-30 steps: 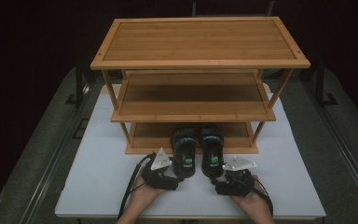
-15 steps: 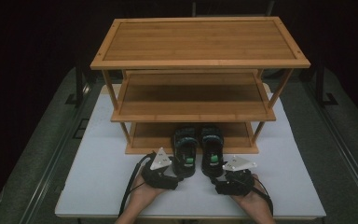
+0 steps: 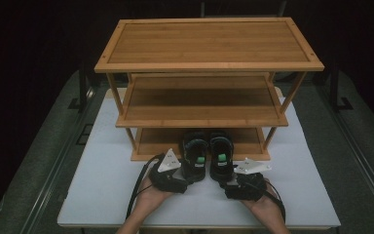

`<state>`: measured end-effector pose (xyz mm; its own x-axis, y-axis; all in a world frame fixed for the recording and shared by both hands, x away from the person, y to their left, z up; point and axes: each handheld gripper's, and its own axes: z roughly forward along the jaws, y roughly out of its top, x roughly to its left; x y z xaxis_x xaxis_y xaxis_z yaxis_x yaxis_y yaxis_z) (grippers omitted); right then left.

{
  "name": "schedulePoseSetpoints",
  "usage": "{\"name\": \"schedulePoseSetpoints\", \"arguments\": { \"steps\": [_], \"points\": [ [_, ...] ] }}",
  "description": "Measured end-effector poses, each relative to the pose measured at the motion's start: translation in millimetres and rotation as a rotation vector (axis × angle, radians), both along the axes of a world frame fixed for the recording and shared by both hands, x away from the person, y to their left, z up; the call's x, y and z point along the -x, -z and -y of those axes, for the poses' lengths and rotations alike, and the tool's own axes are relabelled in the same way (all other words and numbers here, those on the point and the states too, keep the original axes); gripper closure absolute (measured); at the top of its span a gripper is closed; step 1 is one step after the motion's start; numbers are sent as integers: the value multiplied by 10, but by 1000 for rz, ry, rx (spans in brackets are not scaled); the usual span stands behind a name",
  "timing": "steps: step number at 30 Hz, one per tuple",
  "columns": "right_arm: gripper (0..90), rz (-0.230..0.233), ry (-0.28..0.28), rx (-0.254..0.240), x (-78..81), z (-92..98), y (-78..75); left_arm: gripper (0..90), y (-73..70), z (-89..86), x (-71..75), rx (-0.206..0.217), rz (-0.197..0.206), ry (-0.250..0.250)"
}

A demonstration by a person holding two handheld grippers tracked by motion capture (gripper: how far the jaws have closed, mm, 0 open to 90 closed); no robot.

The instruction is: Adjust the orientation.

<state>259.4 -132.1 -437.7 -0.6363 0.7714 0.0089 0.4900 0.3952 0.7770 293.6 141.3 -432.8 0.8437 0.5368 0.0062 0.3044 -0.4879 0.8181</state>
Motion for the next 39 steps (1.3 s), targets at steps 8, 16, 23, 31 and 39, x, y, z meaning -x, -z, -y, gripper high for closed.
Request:
{"name": "schedulePoseSetpoints", "arguments": {
  "steps": [8,16,23,31,39],
  "points": [
    [260,25,-10,0,-54,-58,-81,261,-34,28,-98,8,-4,1],
    [262,17,-8,2,-153,-66,-49,285,-20,13,-169,2,-8,8],
    [262,28,3,15,-227,-104,-3,286,-6,18,-250,11,-7,9],
    [260,18,26,5,-211,-105,23,278,-23,19,-191,14,-15,-20],
    [363,13,78,-58,-57,1,-2,334,-68,-48,45,59,-8,-71]
  ]
}}
